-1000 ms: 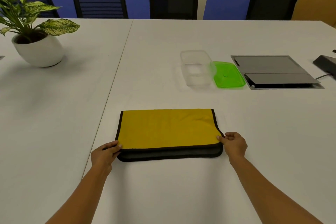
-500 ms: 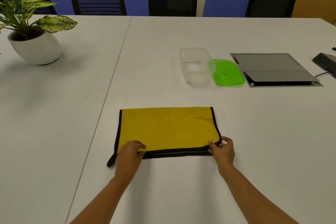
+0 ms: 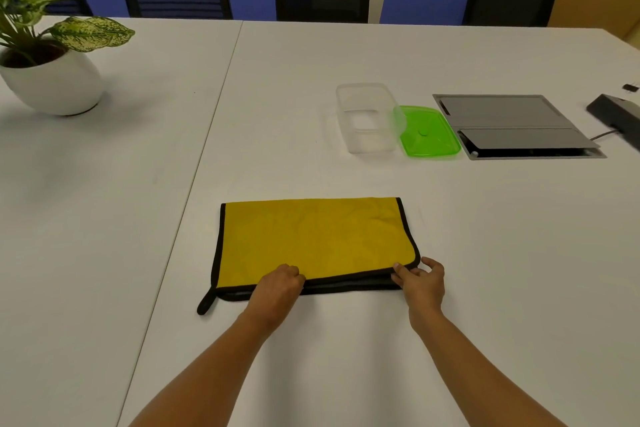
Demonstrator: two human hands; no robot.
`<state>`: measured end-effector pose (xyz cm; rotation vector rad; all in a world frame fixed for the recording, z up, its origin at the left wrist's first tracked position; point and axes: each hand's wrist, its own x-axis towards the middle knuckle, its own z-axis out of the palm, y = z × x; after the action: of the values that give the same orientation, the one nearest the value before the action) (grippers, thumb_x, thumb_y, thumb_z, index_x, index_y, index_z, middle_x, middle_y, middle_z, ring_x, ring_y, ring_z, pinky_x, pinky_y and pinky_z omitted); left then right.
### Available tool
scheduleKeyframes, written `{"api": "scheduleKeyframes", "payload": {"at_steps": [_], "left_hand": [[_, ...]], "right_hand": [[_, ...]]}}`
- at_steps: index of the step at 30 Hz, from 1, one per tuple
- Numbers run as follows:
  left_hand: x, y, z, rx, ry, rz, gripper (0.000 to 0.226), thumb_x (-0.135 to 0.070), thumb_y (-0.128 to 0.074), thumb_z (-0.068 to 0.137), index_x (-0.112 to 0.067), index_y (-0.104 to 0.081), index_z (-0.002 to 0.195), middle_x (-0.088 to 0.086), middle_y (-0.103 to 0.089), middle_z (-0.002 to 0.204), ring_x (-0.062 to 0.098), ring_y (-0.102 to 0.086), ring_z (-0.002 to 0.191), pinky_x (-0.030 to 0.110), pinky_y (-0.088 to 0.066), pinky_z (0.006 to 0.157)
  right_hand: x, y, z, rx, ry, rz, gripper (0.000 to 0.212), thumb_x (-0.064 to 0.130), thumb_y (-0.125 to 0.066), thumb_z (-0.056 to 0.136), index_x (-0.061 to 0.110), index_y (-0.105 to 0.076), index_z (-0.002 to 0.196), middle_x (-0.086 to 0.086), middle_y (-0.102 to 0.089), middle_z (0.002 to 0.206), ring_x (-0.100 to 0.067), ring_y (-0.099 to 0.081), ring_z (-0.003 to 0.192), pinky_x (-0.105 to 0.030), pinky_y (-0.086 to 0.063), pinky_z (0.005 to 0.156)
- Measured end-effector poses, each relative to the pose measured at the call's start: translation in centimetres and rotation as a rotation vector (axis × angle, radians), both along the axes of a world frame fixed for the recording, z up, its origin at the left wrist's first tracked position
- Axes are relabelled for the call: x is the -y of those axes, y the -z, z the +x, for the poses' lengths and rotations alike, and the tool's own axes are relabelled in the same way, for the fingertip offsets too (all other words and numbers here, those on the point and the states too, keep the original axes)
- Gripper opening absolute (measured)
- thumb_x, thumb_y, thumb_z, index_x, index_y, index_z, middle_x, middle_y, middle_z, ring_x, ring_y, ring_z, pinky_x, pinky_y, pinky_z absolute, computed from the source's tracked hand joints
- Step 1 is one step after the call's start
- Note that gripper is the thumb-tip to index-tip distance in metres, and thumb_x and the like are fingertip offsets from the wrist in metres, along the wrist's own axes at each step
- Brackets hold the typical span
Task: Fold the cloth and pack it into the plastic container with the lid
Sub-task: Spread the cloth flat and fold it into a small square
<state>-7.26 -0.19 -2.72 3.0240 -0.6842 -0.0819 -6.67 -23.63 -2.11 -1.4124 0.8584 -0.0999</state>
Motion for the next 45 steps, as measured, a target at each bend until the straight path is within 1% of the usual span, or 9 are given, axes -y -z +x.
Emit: {"api": "scheduleKeyframes", "payload": {"at_steps": [5, 10, 14, 19, 21, 24, 28, 35, 45], "left_hand": [[-0.2, -0.4, 0.6, 0.034, 0.064, 0.039, 0.039, -0.018, -0.096, 0.021, -0.021, -0.063, 0.041, -0.009, -0.054, 0.041, 0.005, -0.053, 0.038, 0.013, -0.036, 0.028], [-0.7, -0.8, 0.3, 0.118, 0.089, -0.068, 0.032, -0.014, -0.094, 0.038, -0.018, -0.064, 0.048, -0.006, -0.056, 0.047, 0.008, -0.054, 0.042, 0.017, -0.038, 0.029], [-1.1, -0.6, -0.6, 0.158, 0.104, -0.085, 0.034, -0.011, -0.093, 0.038, -0.017, -0.060, 0.046, -0.005, -0.053, 0.046, 0.009, -0.052, 0.041, 0.018, -0.034, 0.028], [-0.8, 0.4, -1.4, 0.134, 0.104, -0.043, 0.037, -0.011, -0.094, 0.031, -0.018, -0.060, 0.045, -0.006, -0.053, 0.044, 0.007, -0.050, 0.039, 0.016, -0.033, 0.027], [-0.6, 0.6, -1.3, 0.136, 0.104, -0.031, 0.037, -0.014, -0.095, 0.031, -0.018, -0.061, 0.045, -0.006, -0.054, 0.045, 0.007, -0.051, 0.040, 0.015, -0.033, 0.027], [-0.5, 0.9, -1.2, 0.142, 0.107, -0.027, 0.035, -0.020, -0.096, 0.033, -0.018, -0.064, 0.047, -0.006, -0.056, 0.046, 0.006, -0.053, 0.041, 0.015, -0.037, 0.028], [-0.4, 0.8, -1.1, 0.162, 0.105, -0.051, 0.034, -0.024, -0.095, 0.037, -0.020, -0.064, 0.048, -0.008, -0.056, 0.046, 0.007, -0.053, 0.041, 0.014, -0.035, 0.028], [-0.4, 0.6, -1.2, 0.160, 0.080, -0.049, 0.033, -0.027, -0.095, 0.038, -0.020, -0.066, 0.050, -0.007, -0.057, 0.046, 0.006, -0.053, 0.041, 0.012, -0.032, 0.028], [-0.2, 0.2, -1.4, 0.126, 0.046, -0.022, 0.033, -0.031, -0.094, 0.039, -0.021, -0.065, 0.049, -0.007, -0.056, 0.046, 0.007, -0.053, 0.040, 0.012, -0.030, 0.027]], "right_hand": [[0.1, 0.0, 0.0, -0.012, -0.008, -0.006, 0.055, -0.003, -0.065, 0.082, 0.008, -0.037, 0.129, -0.026, -0.058, 0.115, -0.027, -0.062, 0.082, -0.033, -0.048, 0.083], [-0.1, -0.3, -0.2, 0.036, 0.017, -0.138, 0.044, 0.000, -0.063, 0.084, 0.006, -0.042, 0.121, -0.017, -0.060, 0.086, -0.027, -0.063, 0.074, -0.034, -0.050, 0.077], [-0.4, 0.4, -1.1, -0.003, 0.032, -0.243, 0.038, 0.007, -0.065, 0.082, 0.003, -0.044, 0.113, -0.005, -0.055, 0.069, -0.028, -0.058, 0.075, -0.034, -0.046, 0.072], [0.4, 1.5, -1.7, -0.123, 0.002, -0.226, 0.030, 0.009, -0.063, 0.084, -0.001, -0.051, 0.111, -0.014, -0.058, 0.090, -0.031, -0.057, 0.082, -0.041, -0.050, 0.078], [0.9, 1.7, -1.5, -0.141, -0.049, -0.293, 0.026, 0.007, -0.061, 0.085, -0.004, -0.055, 0.108, -0.017, -0.059, 0.089, -0.031, -0.056, 0.081, -0.043, -0.050, 0.081], [1.6, 1.9, -1.2, -0.161, -0.101, -0.382, 0.022, 0.011, -0.062, 0.086, -0.004, -0.059, 0.102, -0.019, -0.063, 0.088, -0.026, -0.053, 0.077, -0.036, -0.045, 0.072], [2.3, 2.1, -1.2, -0.157, -0.126, -0.432, 0.024, 0.015, -0.068, 0.083, -0.005, -0.064, 0.097, -0.021, -0.068, 0.092, -0.024, -0.054, 0.077, -0.030, -0.043, 0.071], [2.4, 1.6, -0.6, -0.052, -0.135, -0.483, 0.025, 0.016, -0.069, 0.081, -0.003, -0.066, 0.096, -0.012, -0.063, 0.083, -0.022, -0.054, 0.077, -0.027, -0.042, 0.070], [3.1, 2.2, -0.5, -0.155, -0.208, -0.530, 0.023, 0.011, -0.074, 0.077, -0.006, -0.063, 0.088, -0.010, -0.059, 0.074, -0.023, -0.053, 0.071, -0.027, -0.041, 0.067]]}}
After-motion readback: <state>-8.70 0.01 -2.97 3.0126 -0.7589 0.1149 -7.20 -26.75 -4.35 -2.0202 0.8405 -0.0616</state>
